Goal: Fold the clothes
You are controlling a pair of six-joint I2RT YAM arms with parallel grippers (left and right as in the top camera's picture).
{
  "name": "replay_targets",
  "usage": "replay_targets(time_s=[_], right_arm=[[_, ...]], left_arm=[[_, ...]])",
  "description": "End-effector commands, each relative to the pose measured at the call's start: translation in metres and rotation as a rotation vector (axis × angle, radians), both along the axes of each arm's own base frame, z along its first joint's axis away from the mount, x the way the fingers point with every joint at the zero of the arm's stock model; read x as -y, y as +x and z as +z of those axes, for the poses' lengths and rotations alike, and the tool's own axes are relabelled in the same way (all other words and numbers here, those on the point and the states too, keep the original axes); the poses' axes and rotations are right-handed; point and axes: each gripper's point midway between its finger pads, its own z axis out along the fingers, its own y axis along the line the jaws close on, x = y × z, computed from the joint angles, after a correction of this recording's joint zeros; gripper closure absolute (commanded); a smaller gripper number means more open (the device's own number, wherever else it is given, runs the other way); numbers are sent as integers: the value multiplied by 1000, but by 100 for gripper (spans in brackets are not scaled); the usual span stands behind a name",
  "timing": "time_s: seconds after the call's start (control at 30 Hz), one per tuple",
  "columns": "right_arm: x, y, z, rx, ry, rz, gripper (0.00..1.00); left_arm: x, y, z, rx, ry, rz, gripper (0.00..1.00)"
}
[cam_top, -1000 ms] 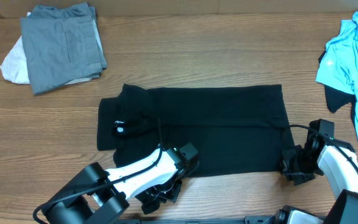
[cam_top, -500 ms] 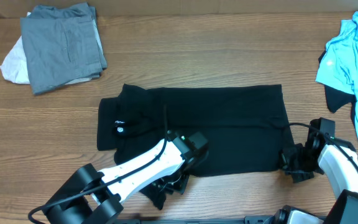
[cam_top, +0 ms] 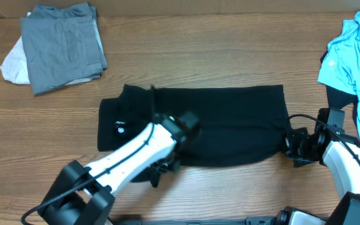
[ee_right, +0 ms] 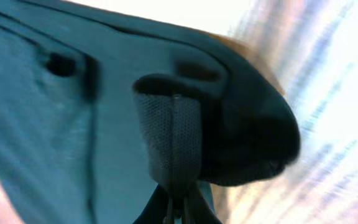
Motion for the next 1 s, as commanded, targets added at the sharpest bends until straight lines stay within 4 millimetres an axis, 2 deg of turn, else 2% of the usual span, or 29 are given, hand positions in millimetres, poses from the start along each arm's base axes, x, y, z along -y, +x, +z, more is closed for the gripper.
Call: replay_targets(time_s=[0.0, 0.13, 0.43, 0.67, 0.87, 0.97], right_arm=[[4, 20, 11, 79, -2, -17, 96], [7, 31, 15, 125, -5, -31, 96], [10, 48, 22, 190, -3, -64, 96], [2, 69, 32, 285, -15, -28, 96], [-13, 93, 45, 382, -13, 2, 96], [-14, 97, 42, 383, -8, -10, 96]], left_arm=[[-17, 29, 1, 49, 4, 15, 96], [-21, 50, -2, 85, -61, 55, 96], [-13, 89, -2, 196, -175, 127, 96], [-10, 125, 21, 303, -225, 147, 96], [-31, 142, 29, 365, -166, 179, 96], [-38, 144, 30, 375, -146, 192, 96]])
